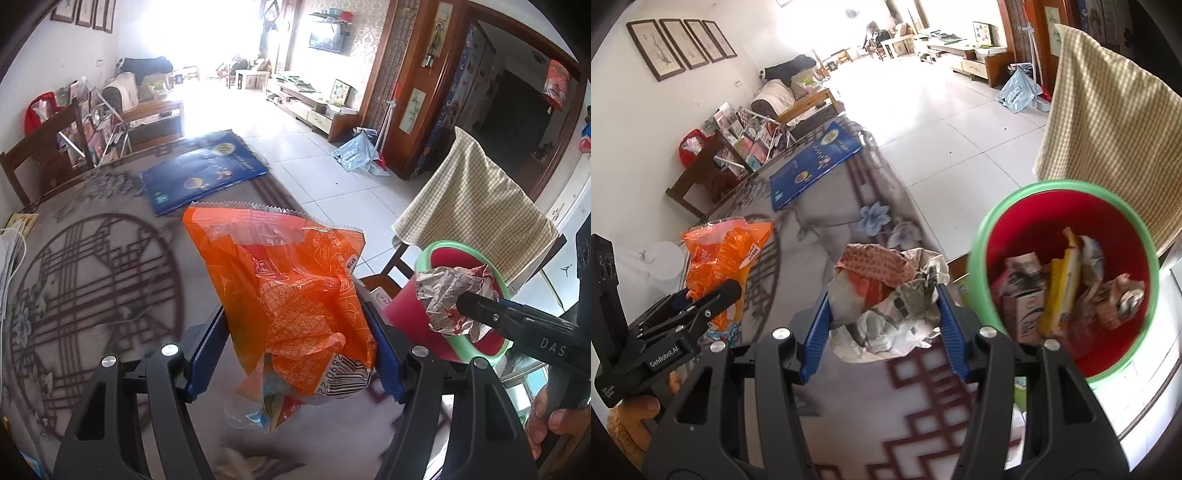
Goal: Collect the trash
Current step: 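Carry the orange bag and crumpled foil paper over the red bucket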
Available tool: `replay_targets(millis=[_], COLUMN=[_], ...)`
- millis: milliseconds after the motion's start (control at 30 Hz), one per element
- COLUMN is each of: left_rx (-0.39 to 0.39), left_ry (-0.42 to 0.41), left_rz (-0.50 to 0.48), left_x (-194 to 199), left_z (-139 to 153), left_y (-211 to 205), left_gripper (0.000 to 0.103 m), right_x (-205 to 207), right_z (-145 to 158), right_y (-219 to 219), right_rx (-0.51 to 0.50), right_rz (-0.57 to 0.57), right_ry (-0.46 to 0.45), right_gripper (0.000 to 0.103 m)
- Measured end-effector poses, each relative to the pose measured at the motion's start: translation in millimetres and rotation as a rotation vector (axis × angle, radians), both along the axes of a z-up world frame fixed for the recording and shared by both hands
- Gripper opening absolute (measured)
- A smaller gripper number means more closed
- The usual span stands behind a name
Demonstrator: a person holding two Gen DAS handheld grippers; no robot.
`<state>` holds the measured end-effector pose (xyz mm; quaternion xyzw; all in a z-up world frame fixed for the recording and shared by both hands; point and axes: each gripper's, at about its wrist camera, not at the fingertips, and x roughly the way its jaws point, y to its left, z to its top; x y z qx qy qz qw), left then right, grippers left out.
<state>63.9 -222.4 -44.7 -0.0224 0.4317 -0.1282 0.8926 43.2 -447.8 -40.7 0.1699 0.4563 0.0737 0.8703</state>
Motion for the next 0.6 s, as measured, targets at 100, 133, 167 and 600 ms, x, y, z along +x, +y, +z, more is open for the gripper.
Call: replay_targets(millis=[100,133,167,600], left_rx=[0.003,0.004,0.003,-0.012], left_ry=[-0.004,-0.004,-0.005,-0.011], left_rz=[-0.015,-0.022,-0.026,-0.151], left_x=[3,4,5,36], left_z=[1,2,2,5], left_y=[-21,-29,-35,-125], left_gripper=[0.068,0.068,0.068,0.068], right_x=[1,1,2,-1], right_z=[0,0,0,-2], right_y=[-18,-25,-34,-120], right_rx=[0.002,0.003,0.004,0.025], right_rz=[-0.011,-0.016,-0.026,-0.161], right_ry=[-0.005,-0.006,-0.008,-0.015], right_gripper=[0.053,0.053,0.053,0.053])
